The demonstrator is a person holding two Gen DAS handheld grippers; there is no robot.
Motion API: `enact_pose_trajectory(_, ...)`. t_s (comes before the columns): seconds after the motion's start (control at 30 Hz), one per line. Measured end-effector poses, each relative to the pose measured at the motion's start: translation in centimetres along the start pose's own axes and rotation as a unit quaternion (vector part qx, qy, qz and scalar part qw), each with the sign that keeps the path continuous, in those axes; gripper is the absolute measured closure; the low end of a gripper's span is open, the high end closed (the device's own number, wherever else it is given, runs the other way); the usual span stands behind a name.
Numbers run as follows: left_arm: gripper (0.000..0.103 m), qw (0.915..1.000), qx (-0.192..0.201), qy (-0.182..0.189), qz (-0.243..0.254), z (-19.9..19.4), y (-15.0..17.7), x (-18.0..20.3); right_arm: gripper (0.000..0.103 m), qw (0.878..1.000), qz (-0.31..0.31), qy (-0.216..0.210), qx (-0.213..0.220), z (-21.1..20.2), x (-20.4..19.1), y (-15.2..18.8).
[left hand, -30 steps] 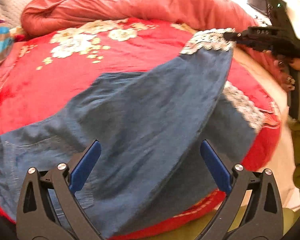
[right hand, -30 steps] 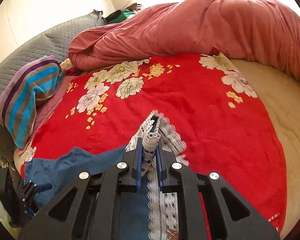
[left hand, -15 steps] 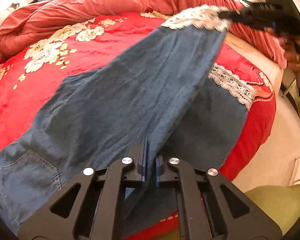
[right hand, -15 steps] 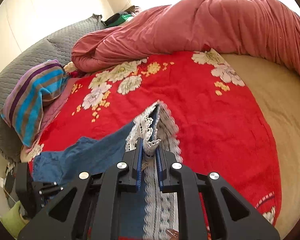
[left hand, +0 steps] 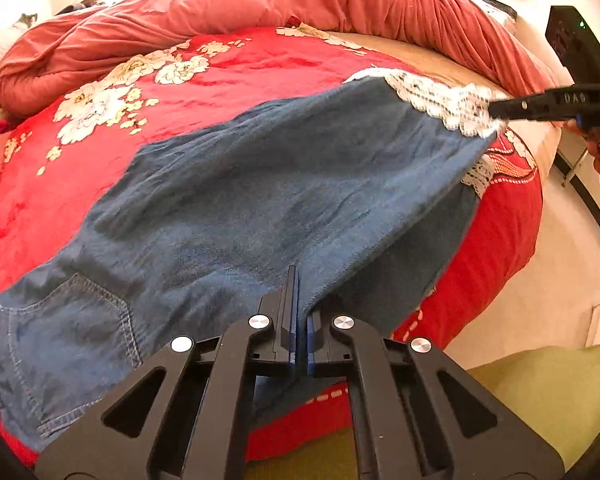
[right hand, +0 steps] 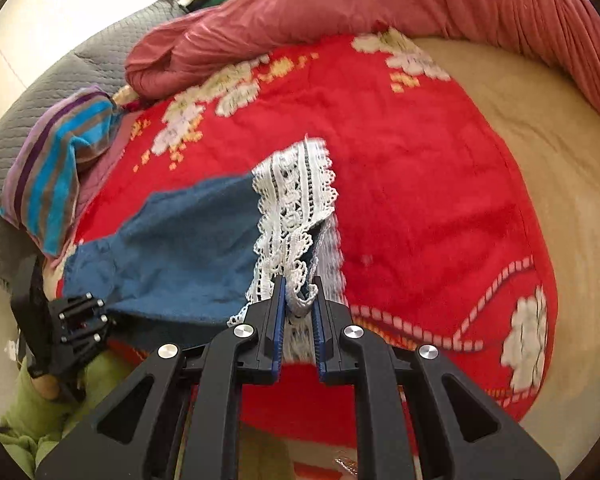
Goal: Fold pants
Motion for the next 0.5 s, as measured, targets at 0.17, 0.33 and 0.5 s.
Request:
enact_pose_trajectory(0.17, 0.103, 0.9999, -0.009, -0.001, 0.008, 0.2, 0.5, 0.3, 0.092, 1.0, 0.007, 0.009, -0.015, 1.7, 0.6, 1.0)
enact_pose_trajectory(0.33, 0.103, 0.9997, -0.019, -0.007, 0.016, 0.3, 1.0, 0.6, 0.086, 0.999, 0.019, 0.017, -0.045, 3.6, 1.8, 1.7)
enact_pose_trajectory(0.5, 0.103, 0.9995, -0.029, -0.005, 0.01, 0.7, 1.3, 0.5, 0.073, 0.999, 0.02, 0.046, 0.004, 0.8, 2.5, 0.8)
Point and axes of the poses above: each gripper's, at about its wrist camera, not at the fingertips, and z roughly the way its jaws point, x to its right, y to its underside, the point moved 2 cm from there along z, roughly the way its jaws point, and after that the axes turned 8 degrees about -x, right-handed, at the moved point
